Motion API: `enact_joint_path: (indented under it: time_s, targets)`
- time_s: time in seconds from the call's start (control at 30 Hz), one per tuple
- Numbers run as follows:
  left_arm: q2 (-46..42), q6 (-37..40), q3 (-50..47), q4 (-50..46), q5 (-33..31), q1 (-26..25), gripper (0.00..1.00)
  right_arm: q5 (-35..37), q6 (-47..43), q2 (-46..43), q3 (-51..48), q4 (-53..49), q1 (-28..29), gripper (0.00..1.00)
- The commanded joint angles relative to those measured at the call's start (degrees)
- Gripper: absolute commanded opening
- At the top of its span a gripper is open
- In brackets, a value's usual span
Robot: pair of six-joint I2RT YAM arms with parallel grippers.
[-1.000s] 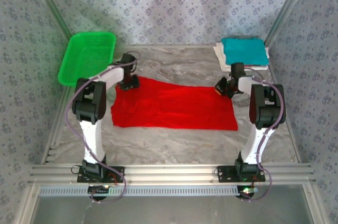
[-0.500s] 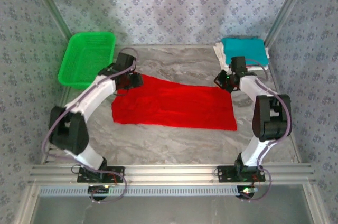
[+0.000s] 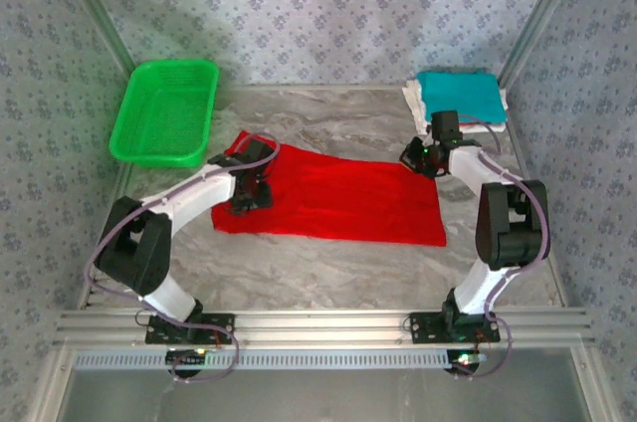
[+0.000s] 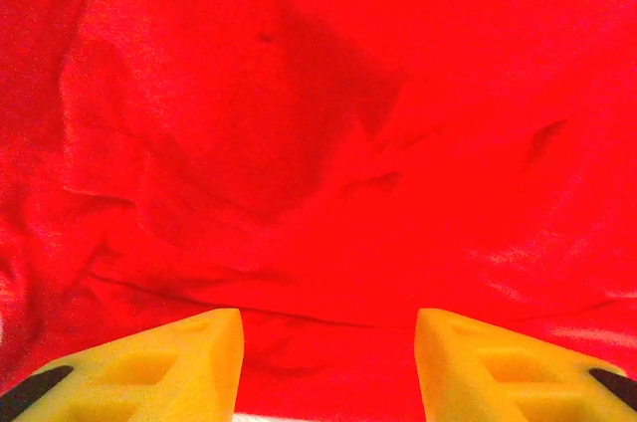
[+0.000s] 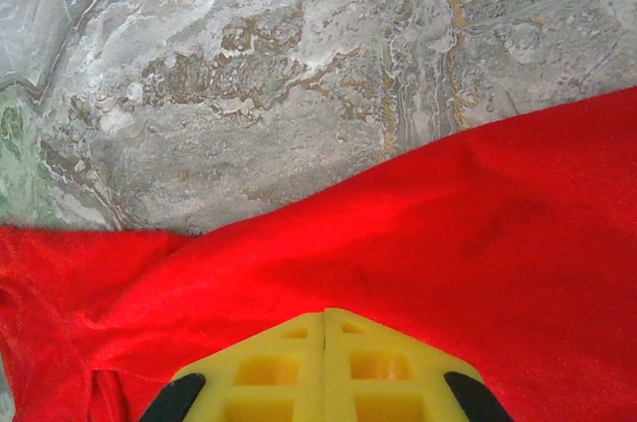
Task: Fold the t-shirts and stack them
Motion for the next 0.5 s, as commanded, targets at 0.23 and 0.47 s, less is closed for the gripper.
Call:
enact_joint_path:
  time_s: [0.23,0.47]
  targets:
    - [6.62,6.33,3.55,4.54,-5.19,3.46,0.48,-0.63,-1.13,-0.32,-1.45,0.12,-0.38,0.07]
    - [9.47,7.6,4.68,6.25,-3.55,4.6,0.07,-0.57,-1.14,-1.03,-1.67,-0.91,-1.26,0.07]
